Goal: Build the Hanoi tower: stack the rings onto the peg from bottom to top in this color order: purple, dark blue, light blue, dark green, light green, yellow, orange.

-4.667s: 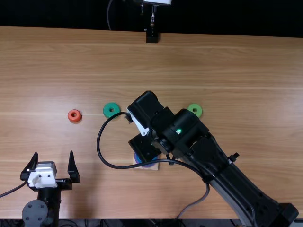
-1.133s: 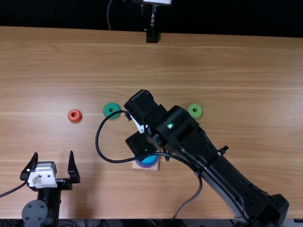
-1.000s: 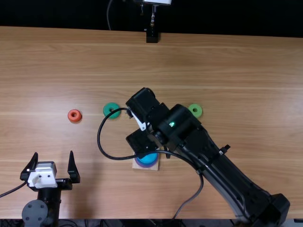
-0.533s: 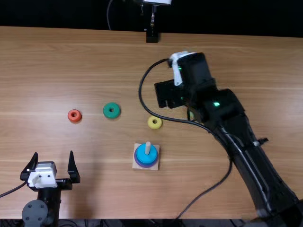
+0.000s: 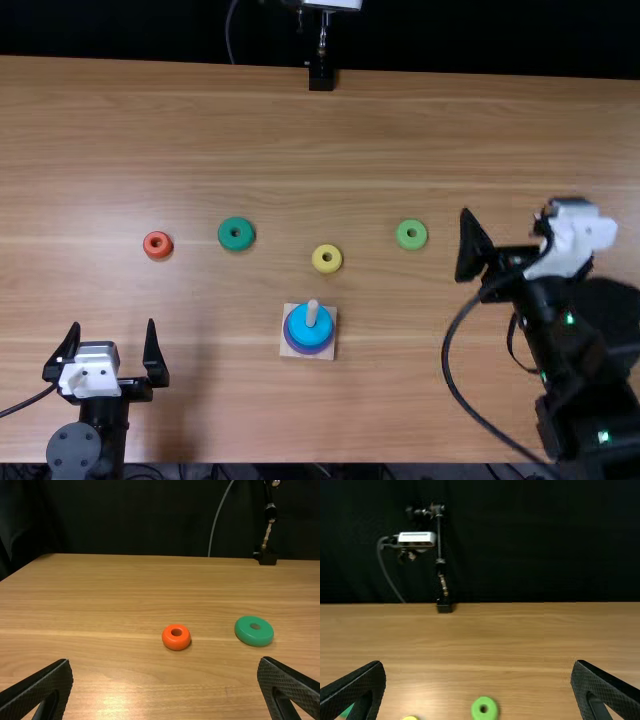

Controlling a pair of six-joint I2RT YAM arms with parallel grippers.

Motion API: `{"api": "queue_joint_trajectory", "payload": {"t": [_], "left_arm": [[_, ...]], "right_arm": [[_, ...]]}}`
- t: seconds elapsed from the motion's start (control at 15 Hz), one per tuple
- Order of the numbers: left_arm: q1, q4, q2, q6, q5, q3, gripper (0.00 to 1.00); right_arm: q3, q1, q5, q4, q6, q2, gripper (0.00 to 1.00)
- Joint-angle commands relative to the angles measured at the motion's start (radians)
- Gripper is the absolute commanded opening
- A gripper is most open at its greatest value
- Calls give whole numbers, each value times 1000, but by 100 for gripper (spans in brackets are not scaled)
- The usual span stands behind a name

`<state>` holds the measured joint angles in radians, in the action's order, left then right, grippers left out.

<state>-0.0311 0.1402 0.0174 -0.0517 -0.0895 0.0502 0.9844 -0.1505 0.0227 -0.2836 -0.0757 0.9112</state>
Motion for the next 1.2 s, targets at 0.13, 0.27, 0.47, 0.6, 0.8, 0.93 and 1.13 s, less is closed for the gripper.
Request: {"api": "queue_joint_trajectory", "payload": {"t": [0.13, 0.27, 0.47, 0.6, 0.8, 0.93, 1.13], "left_arm": [[3, 16, -17, 11, -3, -50, 100], [3, 14, -17, 9, -3, -50, 100], [3, 14, -17, 11, -3, -50, 100], [3, 14, -17, 11, -3, -50, 100], [3, 14, -17, 11, -3, -50, 100], [2, 14, -17, 11, -3, -50, 100], [3, 14, -17, 11, -3, -50, 100]], "right_arm": [[-421, 137, -2, 192, 4, -351, 100], [-671, 172, -4, 356, 2, -572, 100], [-874, 172, -2, 387, 6, -793, 100], [-946, 175, -2, 389, 8, -816, 100], [-969, 177, -1, 295, 6, -861, 100], [-969, 174, -2, 183, 6, -911, 100], [-969, 175, -2, 176, 2, -911, 100]]}}
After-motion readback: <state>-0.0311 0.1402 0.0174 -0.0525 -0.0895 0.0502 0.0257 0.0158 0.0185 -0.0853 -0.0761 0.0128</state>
